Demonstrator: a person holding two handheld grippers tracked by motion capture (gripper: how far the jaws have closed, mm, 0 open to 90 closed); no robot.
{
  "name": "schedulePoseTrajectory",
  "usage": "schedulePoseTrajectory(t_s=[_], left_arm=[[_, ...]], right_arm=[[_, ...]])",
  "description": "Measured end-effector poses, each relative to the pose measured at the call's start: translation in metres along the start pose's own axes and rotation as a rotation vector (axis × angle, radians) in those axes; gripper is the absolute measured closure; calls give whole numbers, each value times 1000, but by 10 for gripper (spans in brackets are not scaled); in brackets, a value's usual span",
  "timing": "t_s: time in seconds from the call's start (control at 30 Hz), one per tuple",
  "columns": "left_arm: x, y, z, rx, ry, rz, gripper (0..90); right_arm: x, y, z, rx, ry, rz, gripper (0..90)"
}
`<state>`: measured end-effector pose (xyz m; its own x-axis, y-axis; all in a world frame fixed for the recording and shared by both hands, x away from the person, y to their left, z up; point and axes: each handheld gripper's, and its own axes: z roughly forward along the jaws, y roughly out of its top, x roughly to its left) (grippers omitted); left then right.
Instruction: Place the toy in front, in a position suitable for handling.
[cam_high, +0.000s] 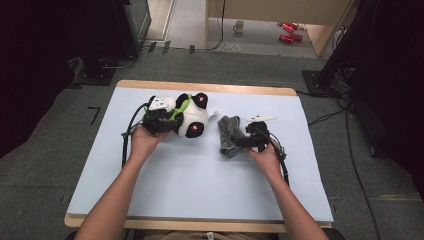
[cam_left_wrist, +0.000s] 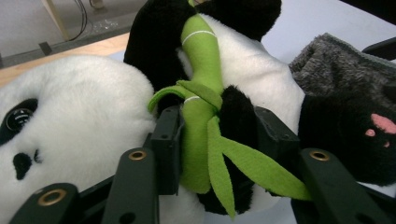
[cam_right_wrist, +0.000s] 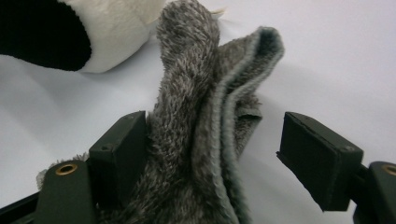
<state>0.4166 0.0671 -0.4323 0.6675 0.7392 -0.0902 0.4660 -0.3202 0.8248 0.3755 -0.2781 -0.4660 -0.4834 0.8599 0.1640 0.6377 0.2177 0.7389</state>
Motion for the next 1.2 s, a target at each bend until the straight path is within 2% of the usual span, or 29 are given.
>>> schedulePoseTrajectory(t_s=[0.13, 0.2, 0.3, 0.47, 0.5, 0.57, 0.67, 0.8, 0.83, 0.87, 0.93, 0.97, 1.0, 1.07, 1.13, 1.2], left_arm=[[0, -2, -4, 15, -16, -54, 639], [0, 0, -7, 20, -29, -116, 656], [3, 4, -12, 19, -28, -169, 671], [0, 11, -16, 29, -23, -185, 677], [0, 11, -16, 33, -19, -182, 678], [-3, 13, -18, 42, -14, -173, 678], [-9, 14, -24, 57, -13, -164, 678], [-18, 14, -36, 63, -14, -156, 677], [-18, 14, -36, 63, -14, -156, 676], [-23, 12, -40, 65, -12, -158, 676], [-28, 10, -44, 72, -19, -161, 676], [-31, 9, -46, 74, -24, -162, 677], [-34, 8, -47, 76, -28, -165, 677], [-43, 6, -51, 79, -43, -164, 677], [-54, 4, -55, 82, -53, -167, 677], [-63, 3, -58, 76, -66, -170, 676]], right_arm=[[1, 3, 6, 14, 13, 8, 237], [1, 3, 8, 29, 8, 8, 237], [3, 8, 5, 3, -4, -12, 242], [7, 16, -8, -51, 16, -2, 235], [8, 16, -7, -46, -7, -14, 228], [8, 13, -1, -26, -13, -9, 225], [4, 4, 12, 34, -38, -8, 219], [-3, -1, 20, 62, -26, 10, 238], [-5, -2, 23, 68, -21, 20, 255], [-7, -3, 26, 77, 4, 31, 311], [-9, -4, 27, 86, 51, 48, 502], [-10, -3, 27, 87, 84, 57, 559], [-9, -2, 27, 95, 84, 56, 635], [-9, 0, 23, 109, 72, 48, 713], [-14, 4, 17, 120, 65, 79, 743], [-17, 7, 8, 111, 51, 88, 747]])
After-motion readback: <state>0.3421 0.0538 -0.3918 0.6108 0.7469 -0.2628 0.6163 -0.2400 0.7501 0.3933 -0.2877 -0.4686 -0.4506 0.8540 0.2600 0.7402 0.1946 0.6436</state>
